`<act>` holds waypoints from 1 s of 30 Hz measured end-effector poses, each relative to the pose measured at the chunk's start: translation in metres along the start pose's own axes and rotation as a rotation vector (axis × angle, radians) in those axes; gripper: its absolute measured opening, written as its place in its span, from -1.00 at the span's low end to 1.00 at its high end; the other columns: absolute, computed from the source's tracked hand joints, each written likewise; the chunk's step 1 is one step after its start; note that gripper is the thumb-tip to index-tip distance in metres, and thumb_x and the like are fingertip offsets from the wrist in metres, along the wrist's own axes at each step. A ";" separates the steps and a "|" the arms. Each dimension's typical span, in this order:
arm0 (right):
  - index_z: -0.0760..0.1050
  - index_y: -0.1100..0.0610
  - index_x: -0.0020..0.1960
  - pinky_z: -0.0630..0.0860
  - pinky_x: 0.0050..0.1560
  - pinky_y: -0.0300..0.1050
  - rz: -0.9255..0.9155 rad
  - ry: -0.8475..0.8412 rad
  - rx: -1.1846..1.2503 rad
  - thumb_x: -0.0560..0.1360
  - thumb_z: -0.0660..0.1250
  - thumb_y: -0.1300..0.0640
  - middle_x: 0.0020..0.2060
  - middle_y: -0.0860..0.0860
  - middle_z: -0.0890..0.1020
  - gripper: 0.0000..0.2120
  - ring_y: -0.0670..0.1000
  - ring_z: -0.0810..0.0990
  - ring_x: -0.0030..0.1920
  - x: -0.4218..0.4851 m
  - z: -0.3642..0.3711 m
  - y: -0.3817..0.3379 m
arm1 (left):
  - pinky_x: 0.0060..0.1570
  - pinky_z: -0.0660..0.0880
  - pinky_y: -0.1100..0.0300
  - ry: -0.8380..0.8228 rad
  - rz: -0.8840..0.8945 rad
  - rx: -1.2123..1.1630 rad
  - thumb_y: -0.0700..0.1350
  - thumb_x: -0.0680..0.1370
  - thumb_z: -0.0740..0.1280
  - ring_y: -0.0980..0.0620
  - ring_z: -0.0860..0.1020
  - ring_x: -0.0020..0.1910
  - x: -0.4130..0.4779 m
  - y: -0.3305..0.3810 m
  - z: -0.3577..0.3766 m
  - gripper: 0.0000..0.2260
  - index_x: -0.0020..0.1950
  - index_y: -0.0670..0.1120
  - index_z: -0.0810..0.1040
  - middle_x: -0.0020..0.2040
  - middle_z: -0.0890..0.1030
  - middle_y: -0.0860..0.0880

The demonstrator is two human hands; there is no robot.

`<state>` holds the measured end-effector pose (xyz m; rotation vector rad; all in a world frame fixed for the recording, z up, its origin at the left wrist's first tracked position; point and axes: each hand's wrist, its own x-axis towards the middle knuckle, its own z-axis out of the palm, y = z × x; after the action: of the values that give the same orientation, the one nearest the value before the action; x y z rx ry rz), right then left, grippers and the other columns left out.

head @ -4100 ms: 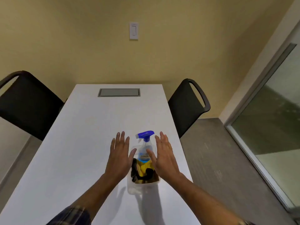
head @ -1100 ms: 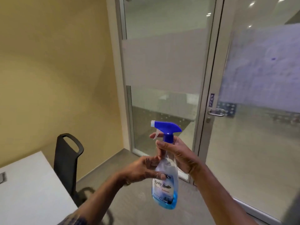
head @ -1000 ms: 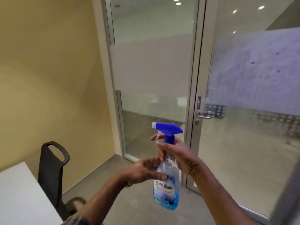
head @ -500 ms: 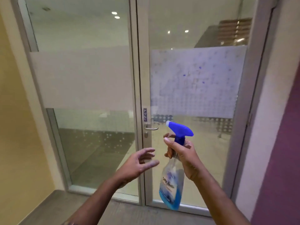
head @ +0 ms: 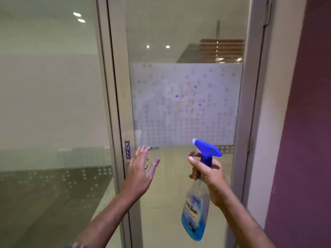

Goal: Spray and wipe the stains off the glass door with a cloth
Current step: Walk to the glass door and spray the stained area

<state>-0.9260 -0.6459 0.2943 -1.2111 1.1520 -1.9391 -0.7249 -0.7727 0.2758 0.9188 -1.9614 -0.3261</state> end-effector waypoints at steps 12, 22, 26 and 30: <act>0.63 0.07 -0.09 0.53 -0.28 -0.07 -0.041 0.160 -0.004 0.49 0.50 0.16 -0.43 0.03 0.47 -0.94 -0.02 0.38 -0.44 0.126 -0.046 0.046 | 0.67 -0.16 0.00 0.145 0.079 0.177 0.25 0.64 0.03 0.02 -0.20 0.70 0.119 -0.040 0.087 -0.30 0.69 -0.08 0.02 0.72 -0.06 -0.04; 0.65 0.08 -0.13 0.45 -0.41 -0.14 -0.072 0.188 0.039 0.51 0.48 0.24 -0.44 0.04 0.42 -0.91 -0.01 0.34 -0.44 0.248 -0.115 0.059 | 0.67 -0.02 -0.11 0.342 0.092 0.411 0.30 0.66 -0.10 -0.12 -0.07 0.70 0.234 -0.056 0.165 -0.25 0.67 -0.21 0.06 0.70 0.05 -0.18; 0.64 0.09 -0.11 0.49 -0.36 -0.14 -0.078 0.197 0.026 0.51 0.48 0.21 -0.47 0.00 0.43 -0.94 0.01 0.35 -0.45 0.285 -0.138 0.060 | 0.67 -0.05 -0.11 0.367 0.071 0.443 0.27 0.67 -0.07 -0.11 -0.11 0.71 0.270 -0.069 0.186 -0.28 0.68 -0.19 0.02 0.71 0.01 -0.16; 0.65 0.08 -0.11 0.52 -0.40 -0.15 -0.091 0.232 0.046 0.50 0.48 0.22 -0.45 0.02 0.43 -0.93 -0.01 0.35 -0.45 0.311 -0.148 0.067 | 0.68 -0.07 -0.10 0.384 0.085 0.460 0.25 0.68 -0.05 -0.09 -0.12 0.71 0.298 -0.085 0.202 -0.30 0.69 -0.18 0.02 0.71 0.01 -0.15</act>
<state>-1.1907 -0.8734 0.3306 -1.0514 1.1763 -2.2082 -0.9419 -1.0705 0.3061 1.0877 -1.7318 0.3454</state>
